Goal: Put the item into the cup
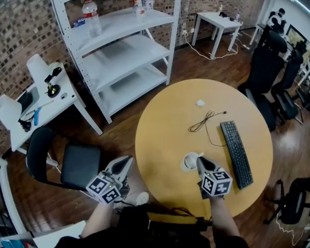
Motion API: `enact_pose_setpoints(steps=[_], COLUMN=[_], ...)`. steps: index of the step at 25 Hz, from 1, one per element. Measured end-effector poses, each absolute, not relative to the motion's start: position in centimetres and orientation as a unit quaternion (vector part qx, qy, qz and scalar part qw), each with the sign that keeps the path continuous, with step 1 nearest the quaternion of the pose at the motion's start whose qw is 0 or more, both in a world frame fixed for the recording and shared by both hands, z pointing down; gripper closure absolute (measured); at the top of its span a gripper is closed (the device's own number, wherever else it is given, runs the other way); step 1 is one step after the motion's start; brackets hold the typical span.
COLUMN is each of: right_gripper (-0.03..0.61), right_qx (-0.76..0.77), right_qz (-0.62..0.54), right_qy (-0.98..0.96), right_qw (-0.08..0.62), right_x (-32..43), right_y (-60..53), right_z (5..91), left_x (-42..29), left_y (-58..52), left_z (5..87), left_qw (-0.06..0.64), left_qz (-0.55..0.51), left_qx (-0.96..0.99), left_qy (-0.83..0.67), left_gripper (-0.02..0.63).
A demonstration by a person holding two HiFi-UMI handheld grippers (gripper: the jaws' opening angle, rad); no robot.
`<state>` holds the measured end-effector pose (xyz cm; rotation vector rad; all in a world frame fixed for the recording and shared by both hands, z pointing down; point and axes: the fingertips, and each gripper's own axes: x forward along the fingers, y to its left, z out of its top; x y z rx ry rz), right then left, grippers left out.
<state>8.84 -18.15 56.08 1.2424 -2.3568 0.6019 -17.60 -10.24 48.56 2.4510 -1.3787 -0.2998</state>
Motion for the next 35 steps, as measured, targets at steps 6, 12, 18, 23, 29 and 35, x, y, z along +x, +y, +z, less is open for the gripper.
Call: enact_pose_setpoints(steps=[6, 12, 18, 23, 29, 35], right_gripper=[0.538, 0.552, 0.569, 0.571, 0.572, 0.572], right_qx=[0.479, 0.563, 0.634, 0.678, 0.691, 0.677], right_qz=[0.188, 0.111, 0.06, 0.054, 0.064, 0.068], right_qy=[-0.845, -0.816, -0.771, -0.733, -0.72, -0.733], right_qw=[0.143, 0.069, 0.008, 0.006, -0.015, -0.01], right_x=[11.0, 17.9, 25.9, 30.7, 31.8, 30.2], right_y=[-17.4, -15.5, -11.3, -7.6, -7.1, -7.8], right_z=[53.3, 49.2, 46.1, 46.7, 46.8, 46.6], left_x=[-16.2, -12.0, -7.5, -5.6, -4.9, -5.5], left_y=[-11.3, -13.9, -15.5, -15.3, -14.7, -14.1], left_z=[48.1, 46.7, 44.2, 44.4, 45.2, 45.1], left_qw=[0.146, 0.123, 0.091, 0.093, 0.102, 0.103], left_qz=[-0.1, -0.097, -0.104, -0.1, -0.091, -0.086], left_qx=[0.871, 0.9, 0.921, 0.929, 0.93, 0.926], left_qy=[-0.458, -0.406, -0.364, -0.343, -0.341, -0.353], left_gripper=[0.621, 0.621, 0.621, 0.621, 0.621, 0.621])
